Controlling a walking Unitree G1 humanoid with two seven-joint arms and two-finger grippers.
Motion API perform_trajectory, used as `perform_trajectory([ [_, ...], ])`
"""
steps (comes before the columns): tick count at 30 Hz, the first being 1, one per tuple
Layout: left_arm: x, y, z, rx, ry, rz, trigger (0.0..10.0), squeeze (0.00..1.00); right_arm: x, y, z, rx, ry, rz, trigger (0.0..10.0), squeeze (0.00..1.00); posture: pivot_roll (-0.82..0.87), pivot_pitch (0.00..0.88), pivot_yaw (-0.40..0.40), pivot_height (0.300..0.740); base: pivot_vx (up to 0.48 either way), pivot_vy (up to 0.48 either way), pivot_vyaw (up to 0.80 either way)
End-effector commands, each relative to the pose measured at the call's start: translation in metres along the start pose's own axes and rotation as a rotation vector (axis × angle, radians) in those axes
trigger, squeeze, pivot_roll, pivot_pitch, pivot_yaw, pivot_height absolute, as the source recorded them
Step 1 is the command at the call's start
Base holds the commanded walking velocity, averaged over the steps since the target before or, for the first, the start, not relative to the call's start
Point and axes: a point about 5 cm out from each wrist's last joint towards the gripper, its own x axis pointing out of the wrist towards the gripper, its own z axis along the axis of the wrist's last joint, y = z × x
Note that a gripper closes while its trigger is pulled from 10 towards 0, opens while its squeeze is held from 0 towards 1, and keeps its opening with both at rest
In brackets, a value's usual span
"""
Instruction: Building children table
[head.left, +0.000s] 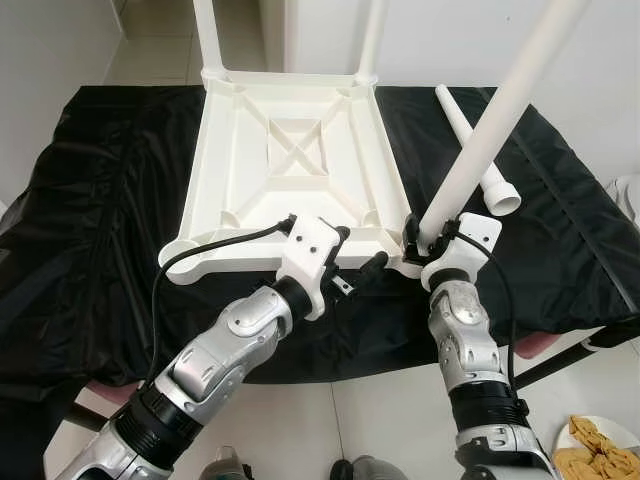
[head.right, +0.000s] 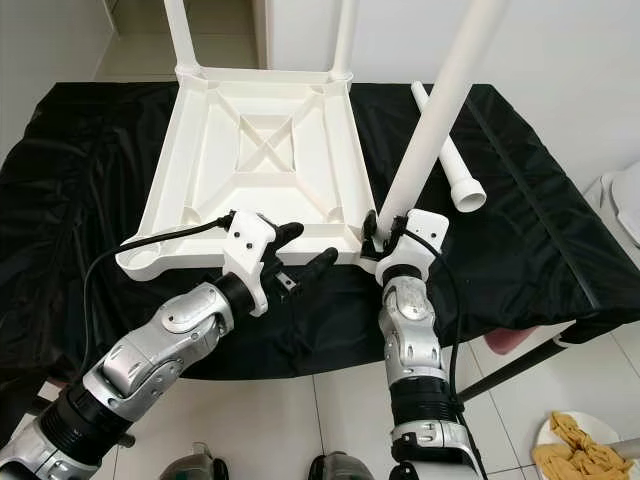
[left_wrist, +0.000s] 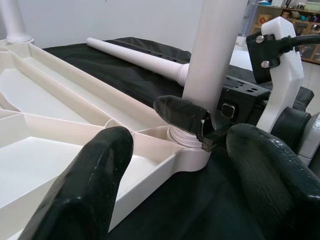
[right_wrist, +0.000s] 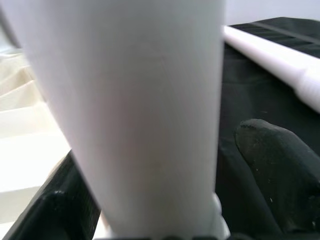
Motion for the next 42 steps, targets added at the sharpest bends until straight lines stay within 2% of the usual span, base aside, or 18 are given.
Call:
perform_trajectory([
  [1, 0.0, -0.012, 0.002, 0.015, -0.003, -0.236, 10.0, 0.0, 0.001, 0.002, 0.001, 0.003, -0.002, 0.117, 10.0, 0.0, 0.01, 0.057, -0.032, 0.74, 0.0, 0.0, 0.0],
  [2, 0.0, -0.012, 0.002, 0.015, -0.003, -0.236, 10.0, 0.0, 0.001, 0.002, 0.001, 0.003, -0.002, 0.117, 10.0, 0.0, 0.01, 0.057, -0.032, 0.74, 0.0, 0.0, 0.0],
  [4, 0.0, -0.011, 0.002, 0.017, -0.002, -0.236, 10.0, 0.0, 0.002, 0.001, 0.003, -0.007, -0.008, 0.217, 10.0, 0.0, 0.01, 0.055, -0.032, 0.74, 0.0, 0.0, 0.0],
  [5, 0.0, -0.011, 0.002, 0.017, -0.002, -0.236, 10.0, 0.0, 0.002, 0.001, 0.003, -0.007, -0.008, 0.217, 10.0, 0.0, 0.01, 0.055, -0.032, 0.74, 0.0, 0.0, 0.0],
  [10, 0.0, -0.009, 0.003, 0.02, -0.003, -0.234, 10.0, 0.0, 0.003, -0.007, 0.008, -0.009, -0.006, 0.39, 10.0, 0.0, 0.01, 0.052, -0.029, 0.74, 0.0, 0.0, 0.0],
  [11, 0.0, -0.009, 0.003, 0.02, -0.003, -0.234, 10.0, 0.0, 0.003, -0.007, 0.008, -0.009, -0.006, 0.39, 10.0, 0.0, 0.01, 0.052, -0.029, 0.74, 0.0, 0.0, 0.0],
  [13, 0.0, -0.009, 0.003, 0.022, -0.001, -0.236, 10.0, 0.0, 0.006, -0.022, 0.009, -0.034, 0.016, 0.466, 10.0, 0.0, 0.01, 0.049, -0.024, 0.74, 0.0, 0.0, 0.0],
  [14, 0.0, -0.009, 0.003, 0.022, -0.001, -0.236, 10.0, 0.0, 0.006, -0.022, 0.009, -0.034, 0.016, 0.466, 10.0, 0.0, 0.01, 0.049, -0.024, 0.74, 0.0, 0.0, 0.0],
  [16, -0.001, -0.008, 0.003, 0.023, 0.002, -0.239, 10.0, 0.0, 0.01, -0.034, 0.01, -0.057, 0.04, 0.507, 10.0, 0.0, 0.01, 0.046, -0.019, 0.74, 0.0, 0.0, 0.0],
  [19, -0.001, -0.007, 0.003, 0.025, 0.004, -0.241, 10.0, 0.0, 0.013, -0.039, 0.011, -0.066, 0.051, 0.533, 10.0, 0.0, 0.01, 0.043, -0.016, 0.74, 0.0, 0.0, 0.0],
  [33, -0.001, -0.009, 0.001, 0.031, 0.017, -0.261, 10.0, 0.0, 0.019, -0.045, 0.008, -0.094, 0.09, 0.647, 10.0, 0.0, 0.01, 0.028, -0.008, 0.74, 0.0, 0.0, 0.0],
  [34, -0.001, -0.01, 0.001, 0.032, 0.02, -0.262, 10.0, 0.0, 0.02, -0.045, 0.008, -0.1, 0.088, 0.653, 9.3, 0.0, 0.01, 0.028, -0.008, 0.74, 0.0, 0.0, 0.0],
  [35, -0.002, -0.01, 0.0, 0.032, 0.023, -0.263, 10.0, 0.0, 0.02, -0.046, 0.008, -0.098, 0.09, 0.66, 5.7, 0.0, 0.01, 0.028, -0.008, 0.74, 0.0, 0.0, 0.0],
  [36, -0.002, -0.01, 0.0, 0.032, 0.023, -0.263, 10.0, 0.0, 0.02, -0.046, 0.008, -0.098, 0.09, 0.66, 5.7, 0.0, 0.01, 0.028, -0.008, 0.74, 0.0, 0.0, 0.0],
  [37, -0.002, -0.01, 0.0, 0.032, 0.025, -0.264, 10.0, 0.0, 0.021, -0.046, 0.008, -0.098, 0.091, 0.67, 0.0, 0.0, 0.01, 0.028, -0.008, 0.74, 0.0, 0.0, 0.0],
  [42, -0.002, -0.01, -0.001, 0.028, 0.03, -0.262, 10.0, 0.0, 0.02, -0.046, 0.007, -0.091, 0.105, 0.698, 0.0, 0.0, 0.02, 0.026, -0.009, 0.74, 0.0, 0.0, 0.0],
])
